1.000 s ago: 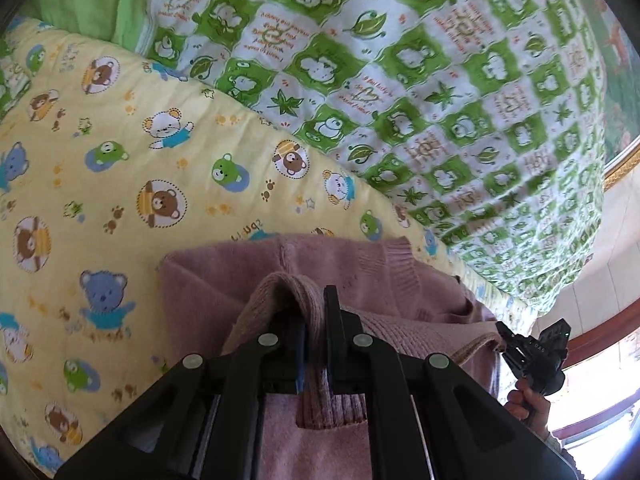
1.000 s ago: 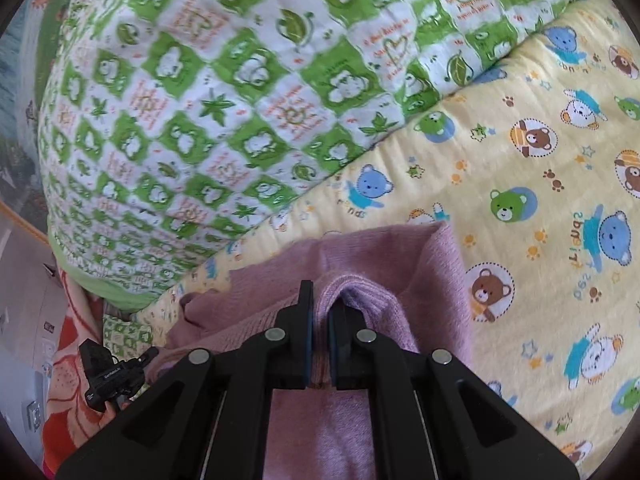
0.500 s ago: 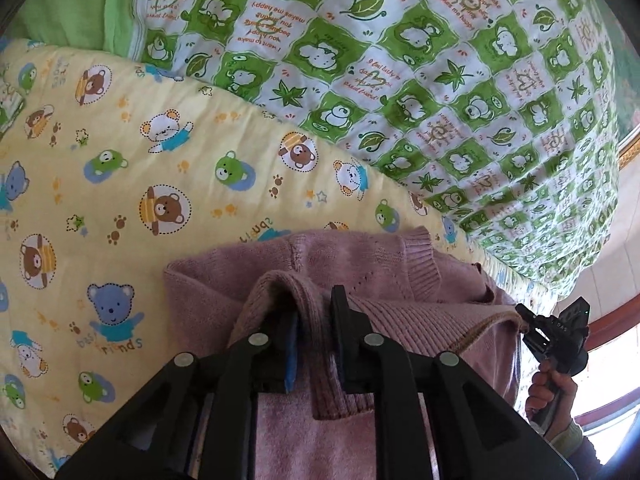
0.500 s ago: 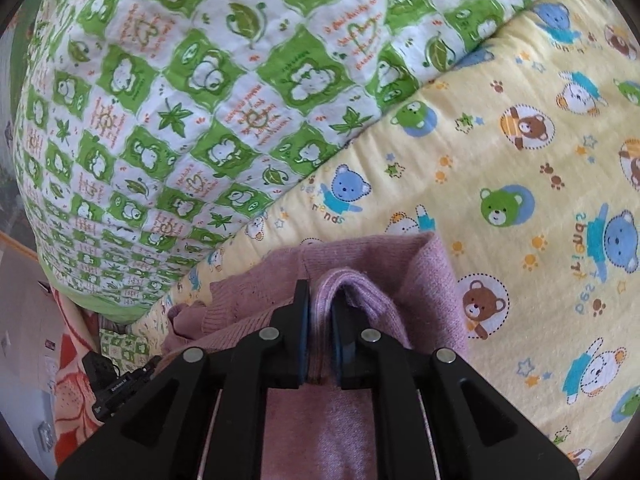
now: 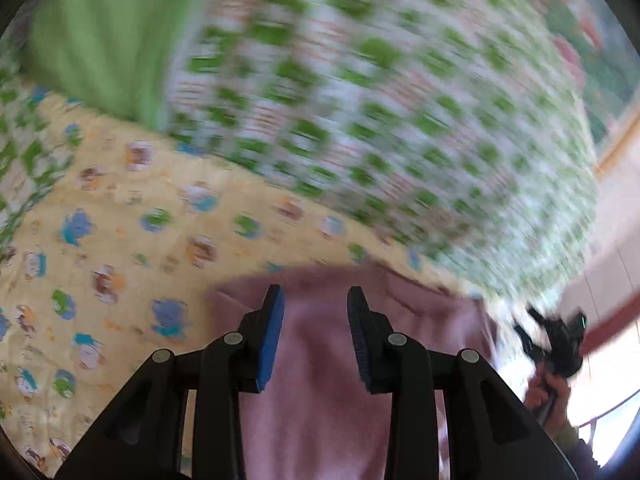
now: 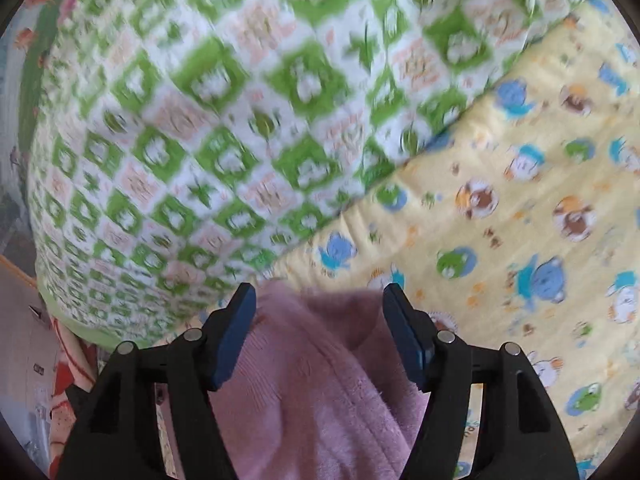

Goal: Fold small clothes
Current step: 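Fold the held hem up toward the collar with both grippers, then lower the hem onto the folded sweater and open both grippers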

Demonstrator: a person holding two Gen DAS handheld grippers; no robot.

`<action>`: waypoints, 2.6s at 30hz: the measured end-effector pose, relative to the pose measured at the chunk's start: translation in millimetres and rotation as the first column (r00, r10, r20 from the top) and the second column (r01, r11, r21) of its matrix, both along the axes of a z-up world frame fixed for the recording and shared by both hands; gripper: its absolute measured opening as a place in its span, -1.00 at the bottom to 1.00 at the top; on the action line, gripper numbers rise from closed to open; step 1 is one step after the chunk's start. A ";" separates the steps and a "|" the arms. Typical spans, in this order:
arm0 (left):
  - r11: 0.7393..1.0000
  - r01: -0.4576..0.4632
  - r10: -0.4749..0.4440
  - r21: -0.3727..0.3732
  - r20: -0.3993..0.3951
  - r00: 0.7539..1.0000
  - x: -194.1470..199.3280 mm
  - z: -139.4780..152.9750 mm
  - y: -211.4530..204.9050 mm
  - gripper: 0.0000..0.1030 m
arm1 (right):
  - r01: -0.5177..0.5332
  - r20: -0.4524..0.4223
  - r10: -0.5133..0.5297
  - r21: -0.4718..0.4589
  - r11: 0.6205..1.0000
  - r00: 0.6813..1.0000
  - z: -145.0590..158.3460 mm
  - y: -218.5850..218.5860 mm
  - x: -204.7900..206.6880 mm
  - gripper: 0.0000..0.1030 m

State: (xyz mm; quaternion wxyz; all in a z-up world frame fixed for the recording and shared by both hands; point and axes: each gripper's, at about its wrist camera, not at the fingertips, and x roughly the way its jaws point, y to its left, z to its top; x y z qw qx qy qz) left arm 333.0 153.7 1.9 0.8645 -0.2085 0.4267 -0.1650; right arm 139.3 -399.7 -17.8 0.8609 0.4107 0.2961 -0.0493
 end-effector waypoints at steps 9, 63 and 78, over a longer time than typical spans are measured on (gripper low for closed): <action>0.891 0.447 -0.441 0.078 -0.089 0.893 -44.2 -47.2 -150.5 -0.33 | -0.521 -0.067 0.519 -0.202 0.829 0.852 -18.8 151.1 3.6 -0.36; 0.983 0.019 0.016 0.185 -0.188 0.982 -153.0 -76.4 -18.7 -0.03 | -0.272 -0.242 0.208 -0.272 0.923 0.948 -48.7 118.6 -111.5 -0.52; 0.979 -0.157 0.185 0.126 -0.253 0.950 -201.3 -74.1 36.5 0.14 | -0.278 -0.312 0.182 -0.298 0.913 0.933 -35.6 121.1 -136.9 -0.31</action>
